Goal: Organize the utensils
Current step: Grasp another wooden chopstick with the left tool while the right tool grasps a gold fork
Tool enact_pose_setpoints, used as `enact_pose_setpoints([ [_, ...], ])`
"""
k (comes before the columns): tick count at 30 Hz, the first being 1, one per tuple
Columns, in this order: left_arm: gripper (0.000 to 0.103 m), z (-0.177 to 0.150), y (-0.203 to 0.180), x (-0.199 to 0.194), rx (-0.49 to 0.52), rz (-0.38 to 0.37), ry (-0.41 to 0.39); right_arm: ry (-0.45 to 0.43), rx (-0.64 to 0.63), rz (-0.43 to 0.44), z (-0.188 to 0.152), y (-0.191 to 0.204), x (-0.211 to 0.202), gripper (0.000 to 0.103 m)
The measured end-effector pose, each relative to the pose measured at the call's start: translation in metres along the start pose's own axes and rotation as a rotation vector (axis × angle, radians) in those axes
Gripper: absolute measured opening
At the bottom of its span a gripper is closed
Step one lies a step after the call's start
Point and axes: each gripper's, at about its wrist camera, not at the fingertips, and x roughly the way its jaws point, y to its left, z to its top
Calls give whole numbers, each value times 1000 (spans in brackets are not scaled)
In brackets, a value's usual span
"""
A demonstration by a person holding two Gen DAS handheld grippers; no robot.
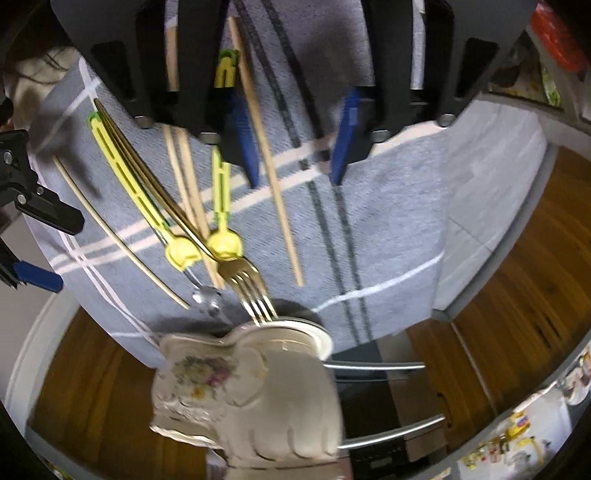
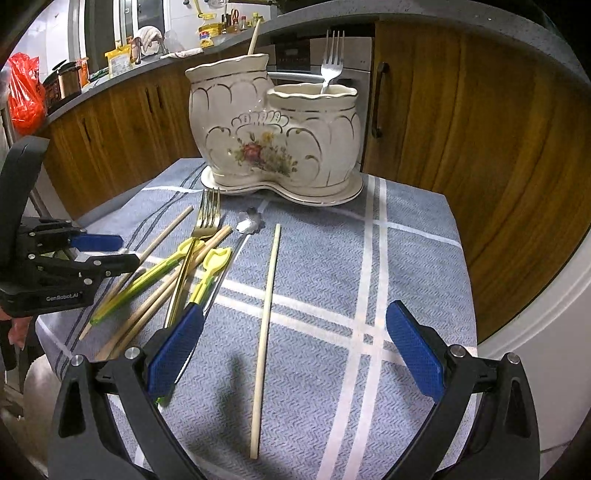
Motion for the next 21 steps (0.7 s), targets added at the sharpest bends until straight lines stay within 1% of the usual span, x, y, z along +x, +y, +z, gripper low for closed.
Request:
enact_pose_setpoints([
  [3,19,3,-5,3,16,-18,23,5,3,3,0,-1,1,97],
  [5,19,5,-5,6,14,-22,40,11,1,7,1,1,2,97],
  [10,19,10,-4,10,8,-25,38,16,-32,13,7,11,6,97],
  [11,17,10,-4,11,9,-26,37,12,-38,15,9,13,7,97],
  [12,12,10,-3,11,9,-21,35,9,-43,14,11,16,7,97],
  [14,6,10,-2,11,10,-9,32,13,-47,19,13,19,9,97],
  [18,5,6,5,9,0,-19,24,61,-43,77,17,27,14,88],
  [20,5,3,8,6,-6,-17,20,84,-57,103,18,35,17,81],
  [21,5,2,10,4,-10,-18,16,93,-66,114,18,39,18,74],
])
